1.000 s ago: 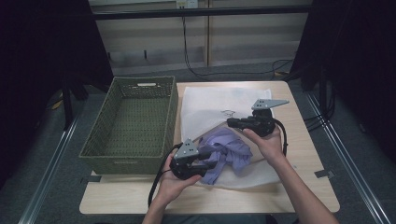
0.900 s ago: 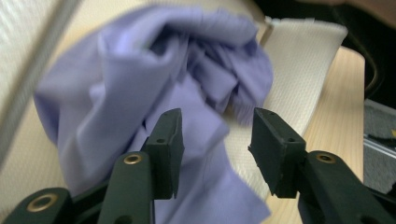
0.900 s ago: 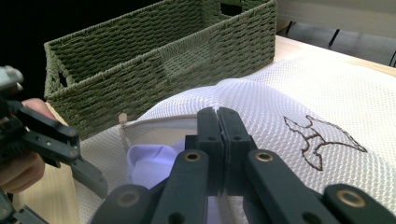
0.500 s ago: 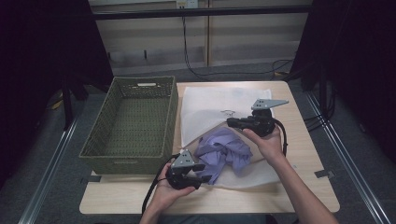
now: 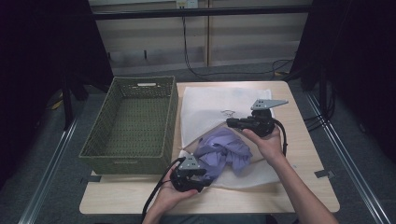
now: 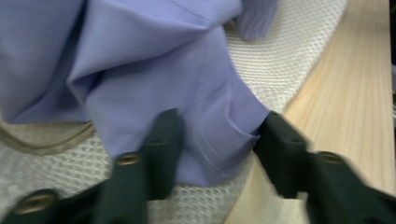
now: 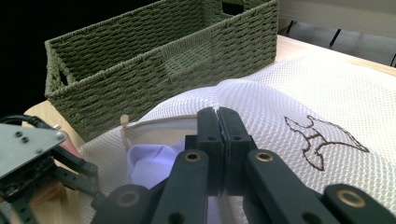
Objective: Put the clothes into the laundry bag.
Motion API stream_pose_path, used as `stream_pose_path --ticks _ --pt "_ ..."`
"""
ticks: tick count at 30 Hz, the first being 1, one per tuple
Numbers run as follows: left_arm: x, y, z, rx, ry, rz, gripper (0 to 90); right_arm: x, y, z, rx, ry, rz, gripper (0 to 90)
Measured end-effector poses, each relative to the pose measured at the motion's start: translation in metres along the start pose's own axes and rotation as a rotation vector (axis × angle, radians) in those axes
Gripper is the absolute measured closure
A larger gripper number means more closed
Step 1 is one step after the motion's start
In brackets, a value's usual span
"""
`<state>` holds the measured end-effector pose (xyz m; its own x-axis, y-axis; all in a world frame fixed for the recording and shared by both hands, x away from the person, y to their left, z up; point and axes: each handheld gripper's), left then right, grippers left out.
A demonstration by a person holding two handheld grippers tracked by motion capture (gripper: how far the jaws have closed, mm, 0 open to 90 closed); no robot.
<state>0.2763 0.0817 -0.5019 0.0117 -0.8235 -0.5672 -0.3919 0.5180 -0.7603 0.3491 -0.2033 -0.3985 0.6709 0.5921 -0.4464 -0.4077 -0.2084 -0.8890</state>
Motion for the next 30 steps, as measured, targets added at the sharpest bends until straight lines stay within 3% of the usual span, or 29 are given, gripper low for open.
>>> stream_pose_path --ticks 1,4,6,8,14,16,20,22,23,27,30 --pt "0.0 0.0 0.001 -0.002 0.006 -0.001 73.3 0.0 0.0 0.0 0.001 -0.001 0.001 89.2" --pt "0.0 -0.002 0.0 -0.005 0.0 0.002 80.4 0.0 0.0 0.0 -0.001 0.001 0.003 89.2" --pt "0.001 -0.004 -0.002 0.008 0.029 -0.012 82.8 0.0 0.0 0.0 0.0 0.001 0.003 89.3" --pt "0.003 -0.008 -0.004 0.006 0.016 0.001 87.3 0.0 0.0 0.0 0.0 -0.001 0.002 89.2" --pt "0.009 -0.022 -0.007 0.029 0.038 -0.018 88.4 0.0 0.0 0.0 -0.001 -0.002 0.001 89.2" --pt "0.012 -0.026 -0.005 0.031 0.032 -0.004 88.4 0.0 0.0 0.0 -0.002 -0.002 0.001 89.2" --pt "0.02 -0.033 -0.002 0.003 0.017 0.006 88.6 0.0 0.0 0.0 -0.002 -0.003 0.0 89.2" --pt "0.022 -0.036 0.0 -0.008 0.043 -0.012 88.5 0.0 0.0 0.001 -0.001 -0.004 0.001 89.2" --pt "0.024 -0.038 0.001 -0.012 0.024 -0.011 88.6 0.0 0.0 0.001 0.0 -0.004 0.002 89.2" --pt "0.031 -0.043 0.002 0.025 0.009 0.019 88.6 0.0 0.0 0.001 -0.003 -0.005 0.003 89.2" --pt "0.034 -0.044 0.004 0.019 0.017 0.007 88.6 0.0 0.0 0.001 -0.004 -0.006 0.003 89.2"
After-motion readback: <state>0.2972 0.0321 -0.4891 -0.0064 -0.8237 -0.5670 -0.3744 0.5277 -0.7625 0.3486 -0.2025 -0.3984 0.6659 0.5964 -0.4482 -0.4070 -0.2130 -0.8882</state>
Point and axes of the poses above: each handheld gripper's, and its own axes: x roughly forward along the jaws, y roughly out of its underside, z roughly to its left, and after that the axes turned 13 degrees about y, right-handed
